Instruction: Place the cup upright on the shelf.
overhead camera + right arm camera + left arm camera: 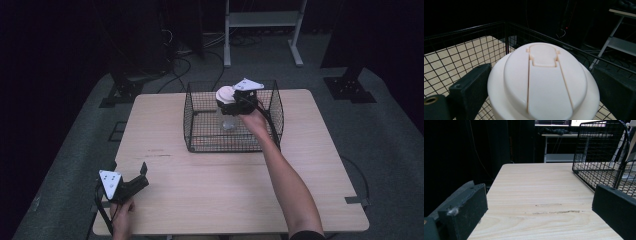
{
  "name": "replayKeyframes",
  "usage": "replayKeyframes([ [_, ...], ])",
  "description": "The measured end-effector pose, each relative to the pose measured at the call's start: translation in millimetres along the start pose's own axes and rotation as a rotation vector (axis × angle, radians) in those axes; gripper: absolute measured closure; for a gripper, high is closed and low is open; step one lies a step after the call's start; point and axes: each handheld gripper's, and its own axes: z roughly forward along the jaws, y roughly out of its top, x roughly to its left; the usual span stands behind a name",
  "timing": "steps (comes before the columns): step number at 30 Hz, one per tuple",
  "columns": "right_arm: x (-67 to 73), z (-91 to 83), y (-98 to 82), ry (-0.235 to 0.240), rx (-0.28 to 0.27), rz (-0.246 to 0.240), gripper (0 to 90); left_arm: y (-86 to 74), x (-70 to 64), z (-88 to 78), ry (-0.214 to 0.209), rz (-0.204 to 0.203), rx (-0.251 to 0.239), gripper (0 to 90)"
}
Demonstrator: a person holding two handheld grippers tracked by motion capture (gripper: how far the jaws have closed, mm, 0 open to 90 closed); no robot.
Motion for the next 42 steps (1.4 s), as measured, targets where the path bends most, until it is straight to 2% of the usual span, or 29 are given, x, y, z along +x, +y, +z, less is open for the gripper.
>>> replayKeyframes([
  [13,-2.8,-0.8,0.7,0.004,0.006,-0.002,4.4,0.1,-0.4,0.8,0.005,0.001,0.003,0.0],
  [16,-3.0,-0.4,0.5,-0.007,0.004,0.004,4.3,0.0,-0.2,0.3,0.003,0.001,0.002,0.0],
  [28,-5.5,-7.7,7.5,-0.010,-0.030,0.012,2.9,0.0,-0.5,0.5,0.002,0.005,0.002,0.0],
  [34,-5.7,-19.9,15.7,-0.015,-0.066,0.008,2.8,-0.1,-0.6,-0.2,0.001,0.005,-0.002,0.0],
  [42,-7.2,-45.4,25.8,-0.013,-0.106,-0.005,2.7,-0.1,-1.3,0.1,0.002,0.011,0.000,0.0],
])
